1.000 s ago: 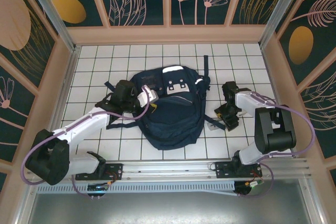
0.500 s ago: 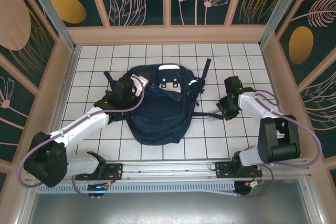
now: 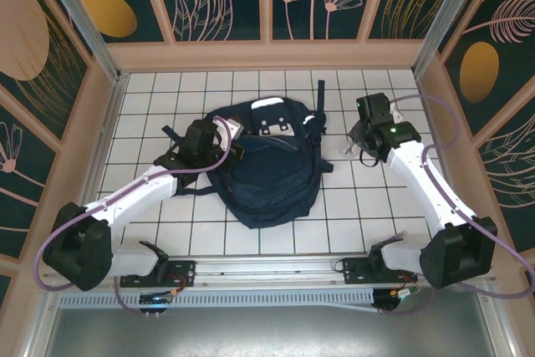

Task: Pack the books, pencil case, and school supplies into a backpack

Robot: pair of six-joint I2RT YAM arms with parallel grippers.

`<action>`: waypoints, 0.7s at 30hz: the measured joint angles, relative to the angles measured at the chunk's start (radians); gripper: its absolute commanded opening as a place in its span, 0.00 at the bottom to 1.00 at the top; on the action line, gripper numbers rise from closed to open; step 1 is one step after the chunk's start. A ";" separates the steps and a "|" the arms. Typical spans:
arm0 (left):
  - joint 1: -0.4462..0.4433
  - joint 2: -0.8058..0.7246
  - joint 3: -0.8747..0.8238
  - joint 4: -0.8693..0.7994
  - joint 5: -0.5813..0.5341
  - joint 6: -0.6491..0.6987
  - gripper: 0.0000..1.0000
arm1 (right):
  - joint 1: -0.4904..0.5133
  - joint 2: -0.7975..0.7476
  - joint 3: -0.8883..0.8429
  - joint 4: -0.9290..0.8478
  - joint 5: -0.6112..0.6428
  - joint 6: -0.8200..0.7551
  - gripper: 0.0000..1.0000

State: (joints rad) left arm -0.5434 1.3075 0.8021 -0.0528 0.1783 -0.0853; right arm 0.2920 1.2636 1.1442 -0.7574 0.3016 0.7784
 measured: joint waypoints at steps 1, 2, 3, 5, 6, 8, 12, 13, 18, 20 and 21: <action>0.001 0.000 0.000 0.003 -0.003 -0.024 0.00 | 0.005 0.006 0.022 -0.003 0.033 -0.022 0.39; 0.002 0.001 0.000 0.008 -0.005 -0.049 0.00 | 0.005 0.013 0.046 -0.003 0.076 -0.043 0.39; 0.004 0.002 -0.001 0.014 -0.008 -0.075 0.00 | 0.003 0.015 0.062 0.005 0.124 -0.065 0.39; 0.012 0.005 -0.017 0.043 -0.010 -0.124 0.00 | -0.005 0.008 0.068 0.028 0.190 -0.102 0.38; 0.018 0.007 -0.029 0.058 -0.010 -0.151 0.00 | -0.017 0.003 0.068 0.038 0.200 -0.120 0.37; 0.031 0.022 -0.040 0.076 0.002 -0.201 0.00 | -0.047 -0.003 0.084 0.032 0.171 -0.127 0.37; 0.040 0.114 0.002 0.085 0.081 -0.302 0.00 | -0.059 -0.051 0.122 0.028 -0.030 -0.061 0.37; 0.039 0.149 0.029 0.080 0.105 -0.317 0.00 | -0.042 -0.081 0.108 0.038 -0.095 -0.029 0.37; -0.016 0.290 0.190 0.039 0.196 -0.328 0.00 | 0.134 -0.187 -0.043 0.124 -0.402 0.190 0.38; -0.040 0.290 0.201 0.046 0.219 -0.328 0.00 | 0.209 -0.171 -0.077 0.139 -0.439 0.270 0.38; -0.050 0.286 0.201 0.048 0.226 -0.328 0.00 | 0.245 -0.163 -0.091 0.146 -0.443 0.308 0.38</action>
State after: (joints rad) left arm -0.5934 1.5936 1.0031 -0.0048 0.4046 -0.4129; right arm 0.5365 1.1007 1.0534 -0.6117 -0.1417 1.0866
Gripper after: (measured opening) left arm 0.104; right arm 0.407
